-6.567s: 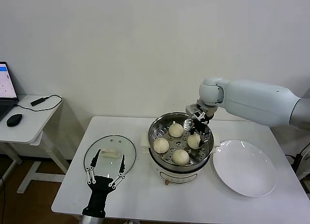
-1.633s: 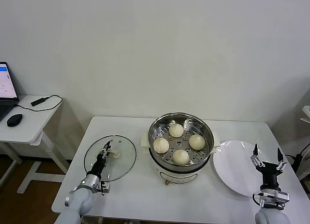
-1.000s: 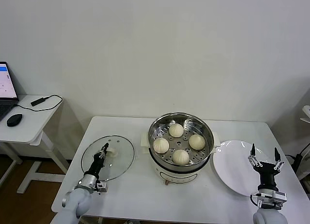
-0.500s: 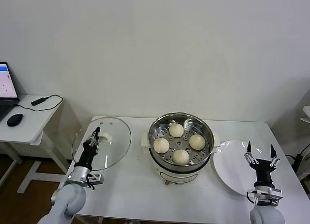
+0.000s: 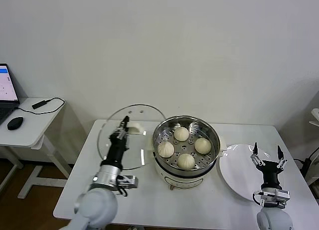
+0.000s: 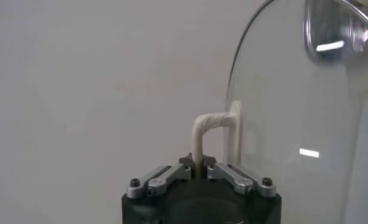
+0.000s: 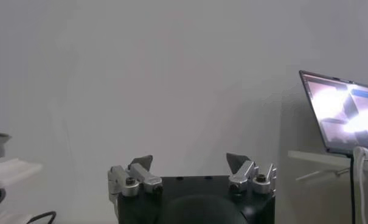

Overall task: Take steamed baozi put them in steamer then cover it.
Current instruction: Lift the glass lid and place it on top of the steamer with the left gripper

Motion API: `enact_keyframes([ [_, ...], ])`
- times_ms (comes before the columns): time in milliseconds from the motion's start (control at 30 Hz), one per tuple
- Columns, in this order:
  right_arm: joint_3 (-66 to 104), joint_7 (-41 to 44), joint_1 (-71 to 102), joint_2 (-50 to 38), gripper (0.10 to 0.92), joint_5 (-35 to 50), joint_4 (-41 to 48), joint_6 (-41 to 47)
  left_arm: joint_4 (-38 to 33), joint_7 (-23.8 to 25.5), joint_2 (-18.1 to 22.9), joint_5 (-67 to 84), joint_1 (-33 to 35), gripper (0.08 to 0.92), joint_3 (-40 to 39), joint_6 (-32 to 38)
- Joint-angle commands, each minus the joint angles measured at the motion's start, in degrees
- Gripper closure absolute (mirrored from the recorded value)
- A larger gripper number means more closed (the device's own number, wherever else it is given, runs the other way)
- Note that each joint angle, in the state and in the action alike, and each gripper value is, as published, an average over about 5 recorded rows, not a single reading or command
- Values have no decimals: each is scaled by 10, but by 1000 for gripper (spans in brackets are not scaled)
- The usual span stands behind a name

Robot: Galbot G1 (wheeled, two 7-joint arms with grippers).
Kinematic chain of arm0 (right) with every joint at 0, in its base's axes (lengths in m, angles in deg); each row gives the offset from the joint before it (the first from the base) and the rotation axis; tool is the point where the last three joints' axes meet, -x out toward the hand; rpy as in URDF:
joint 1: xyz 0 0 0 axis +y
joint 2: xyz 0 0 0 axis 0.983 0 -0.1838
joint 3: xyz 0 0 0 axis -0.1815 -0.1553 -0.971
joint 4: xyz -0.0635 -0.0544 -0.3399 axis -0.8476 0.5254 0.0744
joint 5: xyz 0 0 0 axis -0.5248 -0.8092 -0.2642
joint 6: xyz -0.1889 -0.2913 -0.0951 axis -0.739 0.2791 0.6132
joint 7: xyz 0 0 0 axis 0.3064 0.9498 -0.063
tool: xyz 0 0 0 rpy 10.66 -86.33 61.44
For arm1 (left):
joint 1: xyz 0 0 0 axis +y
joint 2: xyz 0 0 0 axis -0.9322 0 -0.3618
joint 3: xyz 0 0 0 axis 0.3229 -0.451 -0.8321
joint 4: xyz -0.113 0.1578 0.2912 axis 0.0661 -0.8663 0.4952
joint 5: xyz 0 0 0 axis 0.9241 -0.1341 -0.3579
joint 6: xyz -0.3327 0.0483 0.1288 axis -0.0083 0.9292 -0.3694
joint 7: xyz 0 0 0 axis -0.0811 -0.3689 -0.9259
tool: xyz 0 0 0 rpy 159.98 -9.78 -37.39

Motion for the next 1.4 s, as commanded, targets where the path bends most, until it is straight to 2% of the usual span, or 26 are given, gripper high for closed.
enact_keyframes([
  [33, -1, -1, -11, 6, 203, -4, 18, 3, 19, 85, 61, -49, -117, 806, -198, -143],
  [267, -6, -2, -25, 12, 203, -9, 37, 2, 84, 123, 110, -129, -156, 806, -229, -161],
  [567, -8, -2, -33, 19, 203, -13, 47, 2, 164, 126, 147, -189, -183, 806, -243, -153],
  [967, -7, -3, -38, 24, 203, -23, 56, 2, 230, 134, 202, -217, -195, 806, -251, -158],
  [1400, -9, -3, -44, 25, 203, -26, 65, 2, 286, 131, 229, -232, -201, 806, -246, -155],
])
